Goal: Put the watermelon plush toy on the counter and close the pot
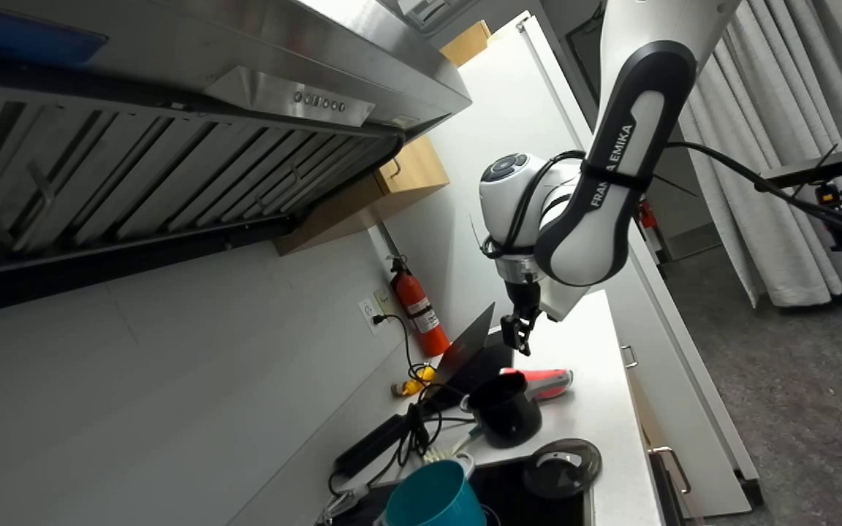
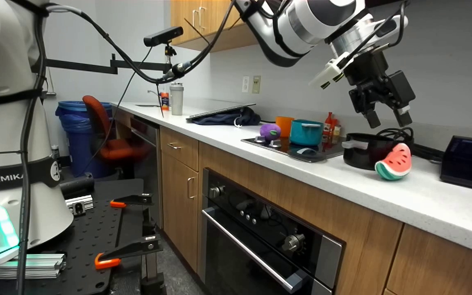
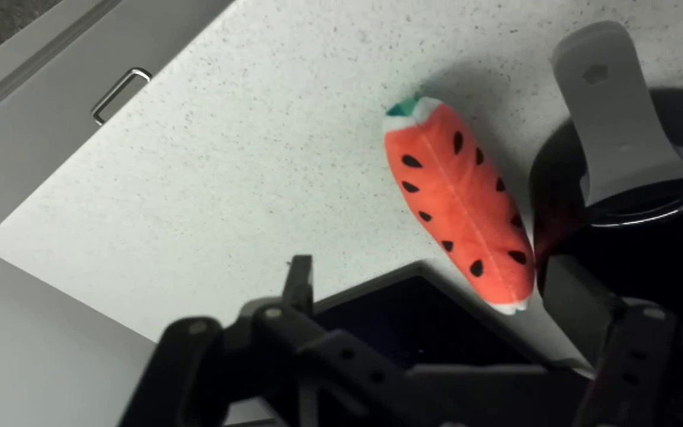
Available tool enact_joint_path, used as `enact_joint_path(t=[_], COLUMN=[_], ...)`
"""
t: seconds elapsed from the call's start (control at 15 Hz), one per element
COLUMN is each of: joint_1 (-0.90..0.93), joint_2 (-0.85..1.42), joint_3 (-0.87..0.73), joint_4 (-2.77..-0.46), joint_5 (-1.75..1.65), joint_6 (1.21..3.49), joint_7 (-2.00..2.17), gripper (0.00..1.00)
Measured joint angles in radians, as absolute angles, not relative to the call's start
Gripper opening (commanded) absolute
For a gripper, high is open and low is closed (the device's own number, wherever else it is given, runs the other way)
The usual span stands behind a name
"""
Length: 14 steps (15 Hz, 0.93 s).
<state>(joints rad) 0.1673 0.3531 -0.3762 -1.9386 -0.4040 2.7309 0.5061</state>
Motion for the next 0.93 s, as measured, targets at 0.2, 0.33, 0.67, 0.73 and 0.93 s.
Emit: enact_joint_path(t=[0.2,0.33,0.67,0.73,0.93], joint_1=[0.167,0.167,0.168,0.168,0.166], joint_2=[0.348,0.337,0.291,0.281,0.256], joint_3=[-0.372,-0.361,-0.302,-0.287,-0.24], joint_4=[-1.943,-1.946,-1.964,-1.97,-1.993], joint_5=[-0.404,-0.404,-0.404,-0.404,-0.402], joint_6=[2.731,2.731,2.731,2.731,2.731], joint_7=[0.505,0.502,0.483,0.476,0.435], gripper=[1.0,1.0,1.0,1.0,1.0])
